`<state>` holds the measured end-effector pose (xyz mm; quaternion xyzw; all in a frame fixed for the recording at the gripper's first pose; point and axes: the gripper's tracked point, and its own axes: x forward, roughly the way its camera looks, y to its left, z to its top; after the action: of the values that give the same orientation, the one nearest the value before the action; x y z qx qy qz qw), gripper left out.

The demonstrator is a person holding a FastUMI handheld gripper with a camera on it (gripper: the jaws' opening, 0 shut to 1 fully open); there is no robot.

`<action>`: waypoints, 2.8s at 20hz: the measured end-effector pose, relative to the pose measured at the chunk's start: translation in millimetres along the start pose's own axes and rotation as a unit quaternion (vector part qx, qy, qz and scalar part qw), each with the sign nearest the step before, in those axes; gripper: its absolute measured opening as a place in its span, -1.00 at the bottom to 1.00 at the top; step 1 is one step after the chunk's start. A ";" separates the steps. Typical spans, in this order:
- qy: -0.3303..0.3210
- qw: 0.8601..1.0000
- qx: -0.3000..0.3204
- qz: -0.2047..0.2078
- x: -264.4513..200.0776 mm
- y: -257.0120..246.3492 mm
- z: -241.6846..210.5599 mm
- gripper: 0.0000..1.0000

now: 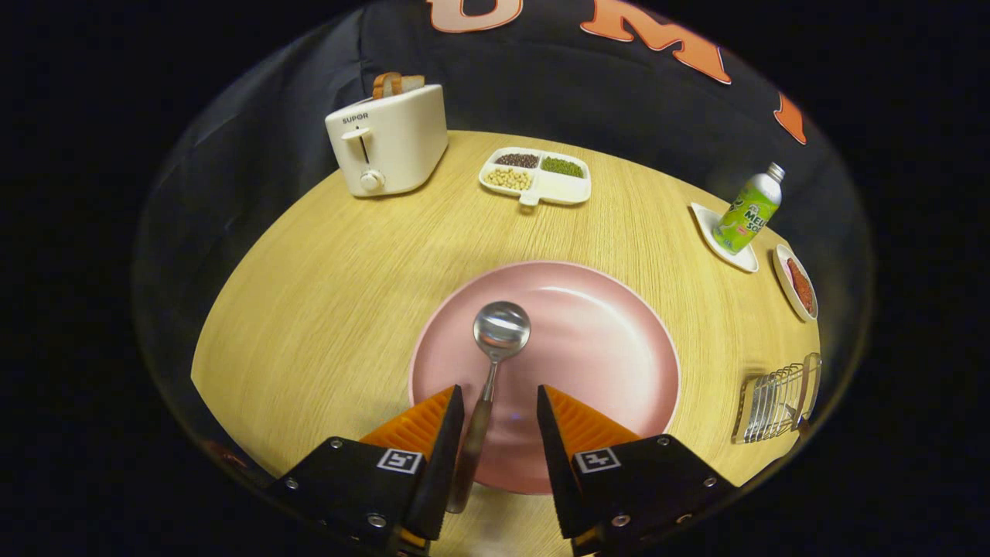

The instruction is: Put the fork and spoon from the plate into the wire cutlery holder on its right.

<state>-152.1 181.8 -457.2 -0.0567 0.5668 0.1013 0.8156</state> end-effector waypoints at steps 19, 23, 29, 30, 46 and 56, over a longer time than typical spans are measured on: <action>-0.016 0.994 0.104 0.024 -31.4 -26.1 6.4 -0.90; -0.042 0.993 0.111 0.015 -68.7 -50.5 22.7 -0.90; -0.104 0.991 0.088 -0.011 -123.9 -98.4 57.4 -0.91; -0.112 0.990 0.085 -0.015 -130.8 -107.5 63.7 -0.91; -0.039 0.987 0.067 -0.137 -170.7 -264.8 24.3 -0.91; 0.080 0.985 0.043 -0.149 -158.1 -305.2 -35.9 -0.90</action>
<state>-168.1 -138.6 -328.6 -0.1136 0.6189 -0.0506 0.7755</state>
